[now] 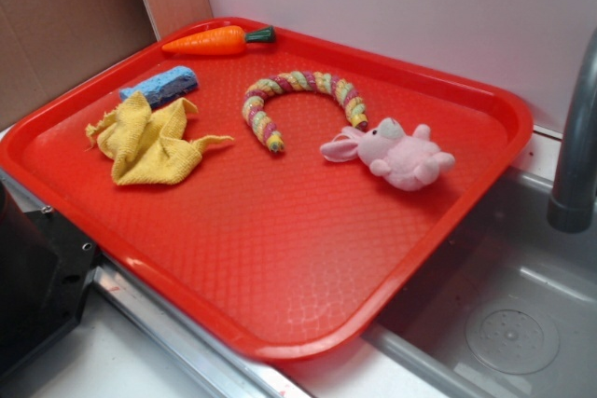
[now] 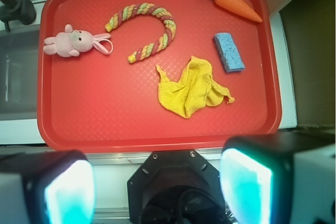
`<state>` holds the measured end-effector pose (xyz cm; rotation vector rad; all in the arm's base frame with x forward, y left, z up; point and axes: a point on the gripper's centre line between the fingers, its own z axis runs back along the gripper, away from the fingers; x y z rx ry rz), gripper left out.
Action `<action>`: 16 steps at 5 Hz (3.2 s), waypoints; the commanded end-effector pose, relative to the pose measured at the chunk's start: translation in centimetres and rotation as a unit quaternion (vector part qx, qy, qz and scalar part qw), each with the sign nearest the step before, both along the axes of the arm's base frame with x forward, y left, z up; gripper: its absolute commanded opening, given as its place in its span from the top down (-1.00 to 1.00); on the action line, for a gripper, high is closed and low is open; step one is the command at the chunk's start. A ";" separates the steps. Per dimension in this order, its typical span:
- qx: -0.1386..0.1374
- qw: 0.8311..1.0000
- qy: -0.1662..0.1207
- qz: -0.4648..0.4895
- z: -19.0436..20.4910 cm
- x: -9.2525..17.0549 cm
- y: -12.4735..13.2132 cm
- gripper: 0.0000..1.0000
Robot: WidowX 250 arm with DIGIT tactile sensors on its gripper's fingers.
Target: Grab the pink bunny.
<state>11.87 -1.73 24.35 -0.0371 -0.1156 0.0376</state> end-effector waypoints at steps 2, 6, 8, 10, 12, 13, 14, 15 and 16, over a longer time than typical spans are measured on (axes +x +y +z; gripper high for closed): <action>0.010 0.993 -0.023 0.115 0.1 0.5 -0.1 -1.00; -0.073 0.867 -0.015 0.492 -5.4 10.5 -7.6 -1.00; -0.057 0.821 0.015 0.567 -11.7 15.0 -11.7 -1.00; -0.024 0.808 0.022 0.588 -16.9 16.4 -12.9 -1.00; -0.003 0.805 0.025 0.592 -20.5 16.9 -13.5 -1.00; 0.003 0.800 0.022 0.599 -21.6 17.1 -13.6 -1.00; 0.000 0.793 0.016 0.609 -21.5 16.3 -13.6 1.00; -0.011 0.801 0.005 0.598 -20.7 15.7 -13.4 1.00; -0.021 0.847 -0.006 0.531 -18.2 16.1 -12.2 1.00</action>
